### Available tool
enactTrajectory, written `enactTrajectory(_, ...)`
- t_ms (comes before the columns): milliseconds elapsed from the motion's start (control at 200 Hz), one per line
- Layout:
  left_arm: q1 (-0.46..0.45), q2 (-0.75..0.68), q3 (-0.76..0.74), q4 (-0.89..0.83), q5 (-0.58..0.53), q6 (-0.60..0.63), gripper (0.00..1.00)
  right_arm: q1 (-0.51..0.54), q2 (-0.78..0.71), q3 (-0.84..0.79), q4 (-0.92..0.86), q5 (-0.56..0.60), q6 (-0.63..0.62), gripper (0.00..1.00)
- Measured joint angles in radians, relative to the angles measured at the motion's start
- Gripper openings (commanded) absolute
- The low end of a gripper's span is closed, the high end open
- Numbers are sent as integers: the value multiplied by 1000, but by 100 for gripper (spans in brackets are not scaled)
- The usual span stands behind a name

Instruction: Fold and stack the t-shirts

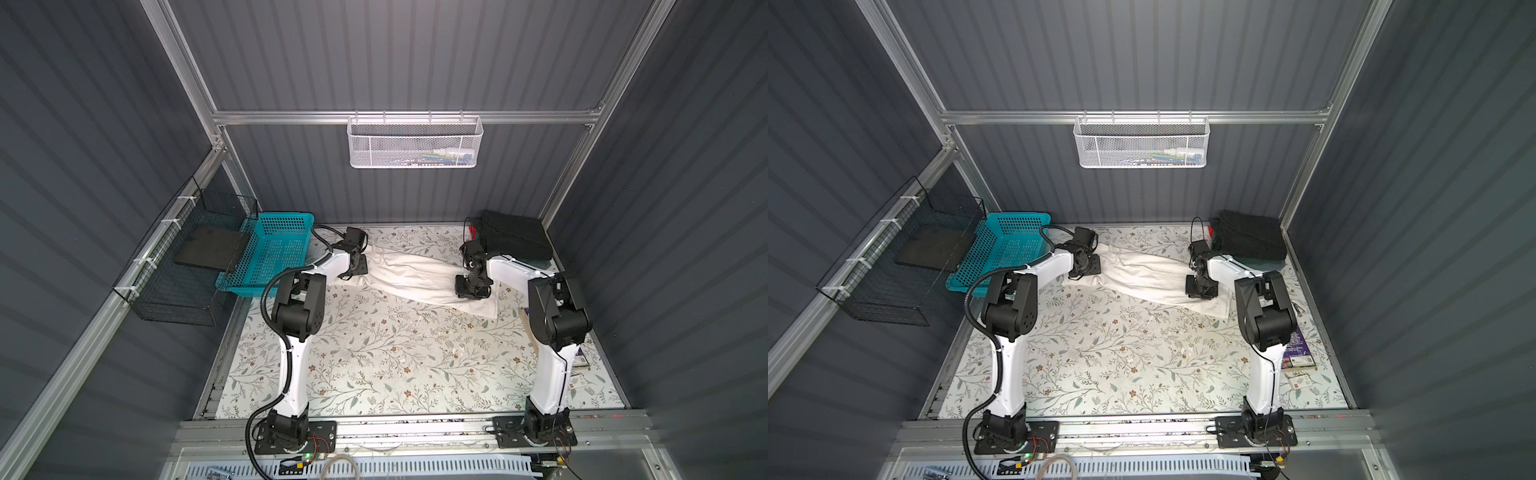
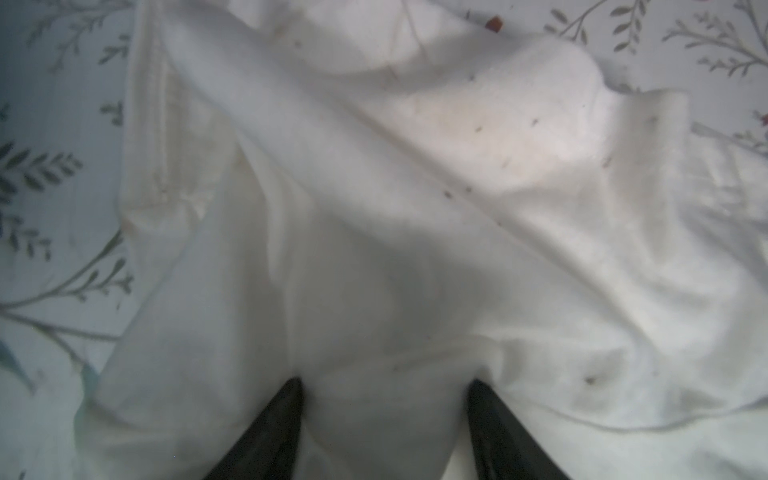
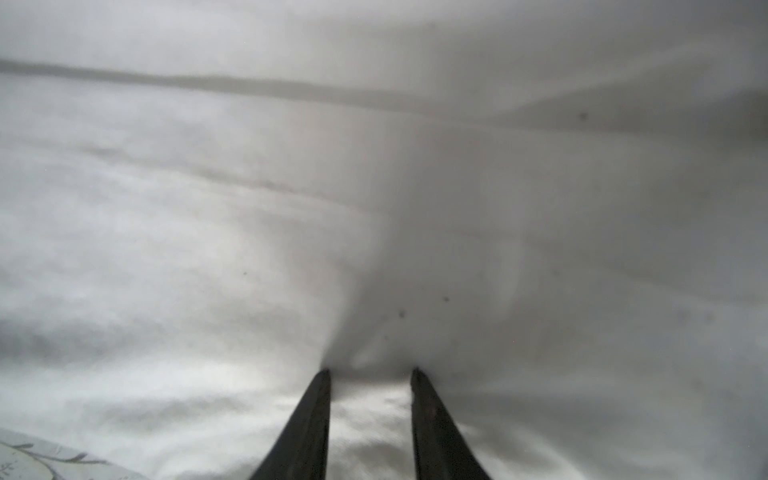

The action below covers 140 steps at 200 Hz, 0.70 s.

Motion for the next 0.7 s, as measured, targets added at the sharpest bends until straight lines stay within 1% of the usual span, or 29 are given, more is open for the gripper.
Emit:
enactTrajectory(195, 2, 125, 208, -53, 1, 90, 69, 50, -13, -23, 6, -8, -9, 30)
enactTrajectory(330, 5, 183, 319, -101, 21, 124, 71, 109, -45, -70, 32, -63, 4, 28)
enactTrajectory(440, 5, 209, 364, -119, 31, 148, 72, 159, -48, -82, 48, -133, 22, 25)
enactTrajectory(485, 5, 216, 378, -125, 32, 159, 74, 174, -46, -83, 53, -155, 28, 25)
enactTrajectory(635, 6, 228, 409, -142, 32, 207, 75, 204, -47, -98, 72, -216, 47, 24)
enactTrajectory(700, 11, 228, 409, -142, 31, 230, 76, 210, -60, -122, 93, -240, 58, 23)
